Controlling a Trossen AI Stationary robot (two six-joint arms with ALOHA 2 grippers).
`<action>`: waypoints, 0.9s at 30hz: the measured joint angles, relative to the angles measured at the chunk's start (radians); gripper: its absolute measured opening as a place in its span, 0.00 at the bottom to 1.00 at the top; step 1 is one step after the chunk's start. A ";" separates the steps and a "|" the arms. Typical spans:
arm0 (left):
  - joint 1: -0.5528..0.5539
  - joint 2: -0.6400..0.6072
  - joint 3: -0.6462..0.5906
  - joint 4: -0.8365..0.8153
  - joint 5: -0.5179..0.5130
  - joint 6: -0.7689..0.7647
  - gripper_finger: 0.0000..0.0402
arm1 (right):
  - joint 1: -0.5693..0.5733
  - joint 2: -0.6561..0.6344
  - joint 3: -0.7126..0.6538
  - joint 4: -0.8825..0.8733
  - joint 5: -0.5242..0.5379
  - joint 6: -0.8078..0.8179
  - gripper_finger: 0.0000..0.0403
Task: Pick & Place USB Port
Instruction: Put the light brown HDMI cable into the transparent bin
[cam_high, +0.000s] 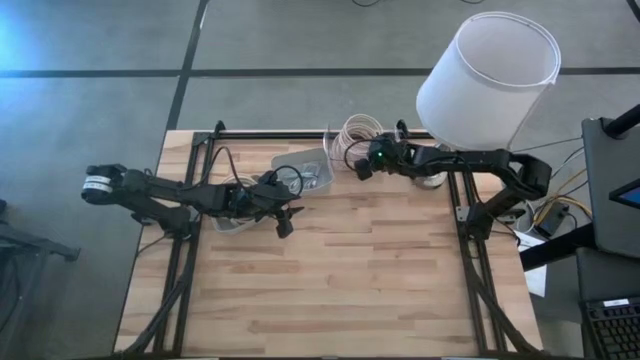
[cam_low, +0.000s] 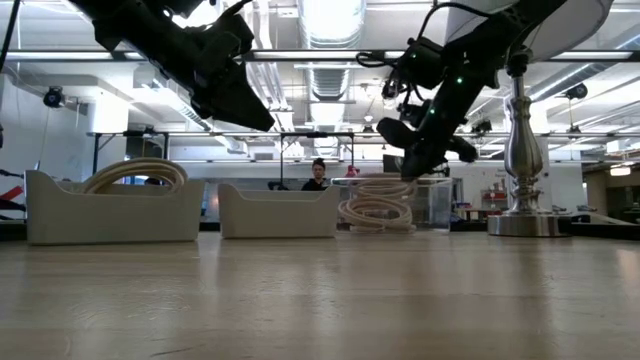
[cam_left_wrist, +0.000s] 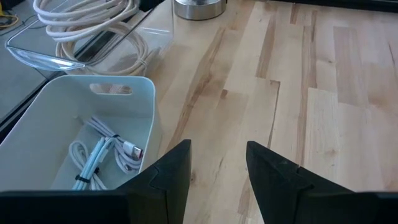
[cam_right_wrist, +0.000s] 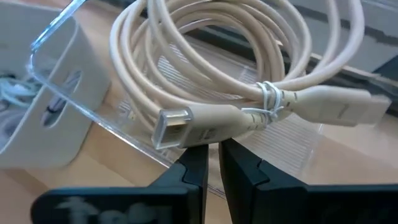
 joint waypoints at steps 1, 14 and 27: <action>0.000 0.000 0.000 0.000 0.000 0.000 0.39 | 0.000 -0.006 0.000 -0.001 -0.004 -0.015 0.09; 0.000 0.000 0.000 0.000 0.000 -0.003 0.39 | 0.051 -0.293 0.000 -0.008 -0.010 -0.061 0.09; 0.000 0.000 0.000 0.018 0.005 -0.027 0.39 | 0.130 -0.264 -0.009 -0.006 -0.003 -0.092 0.09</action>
